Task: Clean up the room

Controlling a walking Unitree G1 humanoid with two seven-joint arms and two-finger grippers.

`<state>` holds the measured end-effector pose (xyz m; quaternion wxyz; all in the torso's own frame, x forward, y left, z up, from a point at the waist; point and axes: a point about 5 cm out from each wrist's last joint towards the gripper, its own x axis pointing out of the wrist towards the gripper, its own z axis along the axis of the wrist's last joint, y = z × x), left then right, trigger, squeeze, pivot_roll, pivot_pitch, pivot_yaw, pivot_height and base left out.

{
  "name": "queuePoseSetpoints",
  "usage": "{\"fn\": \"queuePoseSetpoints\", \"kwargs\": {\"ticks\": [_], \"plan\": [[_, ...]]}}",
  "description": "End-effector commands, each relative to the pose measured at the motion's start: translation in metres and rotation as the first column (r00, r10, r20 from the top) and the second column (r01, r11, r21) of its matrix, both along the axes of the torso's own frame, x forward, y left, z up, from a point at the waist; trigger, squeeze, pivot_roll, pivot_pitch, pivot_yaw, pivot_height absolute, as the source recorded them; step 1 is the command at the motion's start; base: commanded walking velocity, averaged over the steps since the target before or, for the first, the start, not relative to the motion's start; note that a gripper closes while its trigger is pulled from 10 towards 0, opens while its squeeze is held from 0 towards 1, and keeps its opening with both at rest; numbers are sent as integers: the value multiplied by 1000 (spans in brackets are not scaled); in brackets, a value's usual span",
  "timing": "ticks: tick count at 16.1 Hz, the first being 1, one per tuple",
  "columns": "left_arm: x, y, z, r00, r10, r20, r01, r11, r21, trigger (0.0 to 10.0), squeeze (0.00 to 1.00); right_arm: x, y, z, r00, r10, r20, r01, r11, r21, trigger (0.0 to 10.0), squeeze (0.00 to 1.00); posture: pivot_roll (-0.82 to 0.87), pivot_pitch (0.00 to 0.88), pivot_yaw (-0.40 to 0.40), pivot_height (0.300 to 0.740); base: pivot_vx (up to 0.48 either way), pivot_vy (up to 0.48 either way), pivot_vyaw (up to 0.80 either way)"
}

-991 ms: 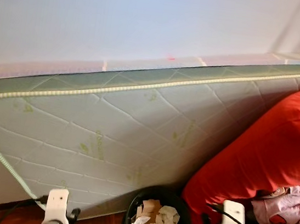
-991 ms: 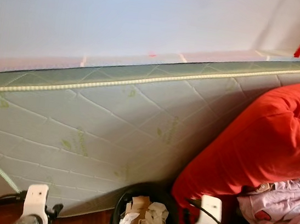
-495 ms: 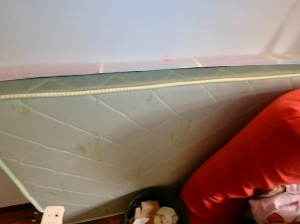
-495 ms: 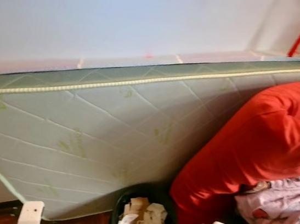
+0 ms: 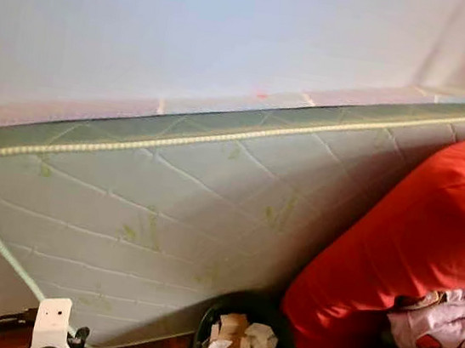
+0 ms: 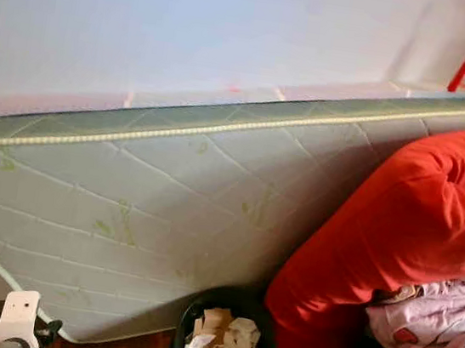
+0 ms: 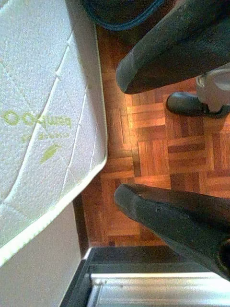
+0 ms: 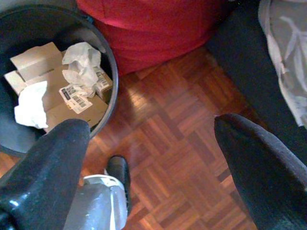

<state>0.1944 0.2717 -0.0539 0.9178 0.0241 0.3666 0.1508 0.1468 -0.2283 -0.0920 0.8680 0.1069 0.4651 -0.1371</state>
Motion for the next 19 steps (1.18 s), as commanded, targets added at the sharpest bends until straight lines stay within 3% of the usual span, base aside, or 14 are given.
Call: {"fn": "queuePoseSetpoints", "kwargs": {"ticks": [1, 3, 4, 7, 11, 13, 16, 19], "plan": [[-1, 5, 1, 1000, 31, 4, -31, 999, -8, 10000, 0, -4, -6, 0, 1000, -7, -17, 6, 1000, -11, 10000, 0, 203, 0, -83, 740, 0, 0, 0], [-8, 5, -2, 999, 44, -5, -44, 999, -10, 10000, 0, 2, 18, -3, 1000, 8, -3, -8, 1000, 11, 10000, 0, 189, 0, -98, 740, 0, 0, 0], [-12, 2, -5, 999, 45, -13, -45, 999, -16, 10000, 0, 3, 21, -3, 1000, 7, 3, -7, 1000, 16, 10000, 0, 188, 0, -103, 740, 0, 0, 0], [-20, -8, -13, 998, 58, -33, -60, 997, -46, 10000, 0, 4, 21, -3, 1000, 11, 9, -11, 1000, 19, 10000, 0, 220, 0, -86, 740, 0, 0, 0], [-27, -23, -21, 997, 41, -59, -45, 996, -75, 10000, 0, 7, 17, -1, 999, -28, 23, 28, 1000, 9, 10000, 0, 172, 0, -4, 740, 0, 0, 0], [-26, -30, -23, 997, 8, -72, -14, 996, -89, 10000, 0, 7, 14, 0, 997, -71, 37, 71, 997, 11, 10000, 0, 141, 0, -26, 740, 0, 0, 0], [-22, -42, -24, 998, -3, -69, -4, 994, -110, 10000, 0, -5, 13, -4, 1000, -31, 8, 30, 1000, 6, 10000, 0, 146, 0, -81, 740, 0, 0, 0], [-18, -55, -25, 998, -32, -61, 24, 992, -127, 10000, 0, -12, 9, -6, 1000, -5, -12, 5, 1000, -9, 10000, 0, 143, 0, -83, 740, 0, 0, 0]]}}
